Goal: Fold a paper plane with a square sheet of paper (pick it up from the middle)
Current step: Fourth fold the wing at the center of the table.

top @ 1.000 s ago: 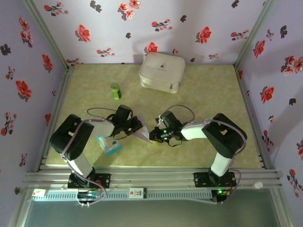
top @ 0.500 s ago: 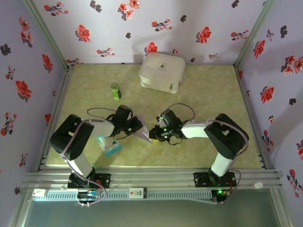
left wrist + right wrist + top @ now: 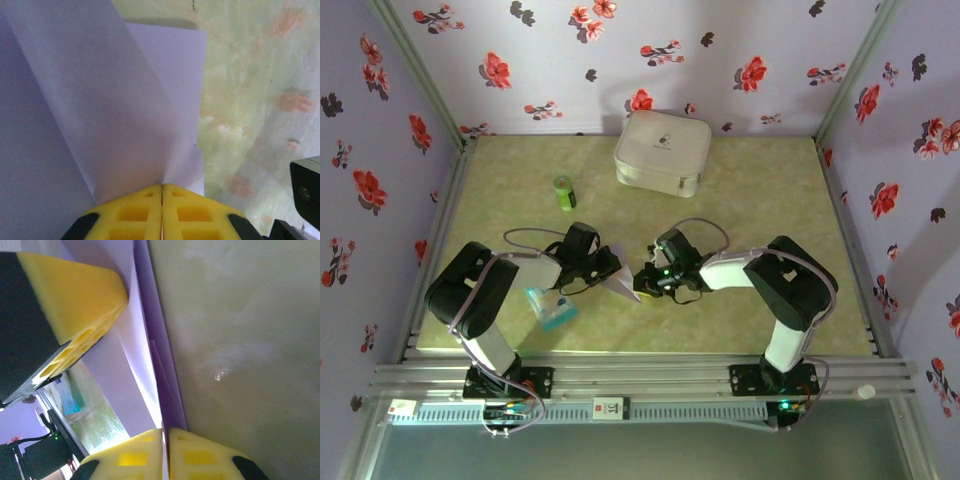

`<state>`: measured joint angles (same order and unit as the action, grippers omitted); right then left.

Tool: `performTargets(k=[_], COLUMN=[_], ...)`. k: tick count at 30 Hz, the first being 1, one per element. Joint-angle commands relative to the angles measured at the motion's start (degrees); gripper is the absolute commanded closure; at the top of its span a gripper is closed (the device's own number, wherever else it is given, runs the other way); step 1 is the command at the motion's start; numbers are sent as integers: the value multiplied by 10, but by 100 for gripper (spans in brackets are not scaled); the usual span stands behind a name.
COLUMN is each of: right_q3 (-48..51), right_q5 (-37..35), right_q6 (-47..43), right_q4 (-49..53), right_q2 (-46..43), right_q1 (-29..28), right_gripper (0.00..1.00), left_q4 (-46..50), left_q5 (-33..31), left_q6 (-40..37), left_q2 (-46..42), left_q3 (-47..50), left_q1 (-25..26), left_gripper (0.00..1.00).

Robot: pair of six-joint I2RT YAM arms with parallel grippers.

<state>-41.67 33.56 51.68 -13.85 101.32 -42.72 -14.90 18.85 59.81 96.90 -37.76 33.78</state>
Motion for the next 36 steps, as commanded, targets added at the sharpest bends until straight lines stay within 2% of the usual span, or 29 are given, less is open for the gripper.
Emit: performTargets(k=[1, 11, 18, 31, 36], right_q3=[25, 63, 72, 60, 50], right_q5=[22, 42, 55, 53, 55], right_q6=[14, 19, 15, -41, -64], right_q4=[-35, -69, -62, 39, 78], right_q2=[7, 19, -6, -30, -36], right_q1=[4, 4, 3, 1, -3], right_gripper=[93, 89, 89, 92, 89], left_q4=[22, 8, 8, 7, 4], left_q5=[-9, -9, -12, -13, -12], left_q6=[-3, 5, 6, 7, 9], left_q2=[11, 12, 12, 11, 13], left_q3=[14, 24, 28, 30, 29], left_q1=[-4, -4, -6, -6, -6], left_gripper=[92, 92, 92, 92, 92])
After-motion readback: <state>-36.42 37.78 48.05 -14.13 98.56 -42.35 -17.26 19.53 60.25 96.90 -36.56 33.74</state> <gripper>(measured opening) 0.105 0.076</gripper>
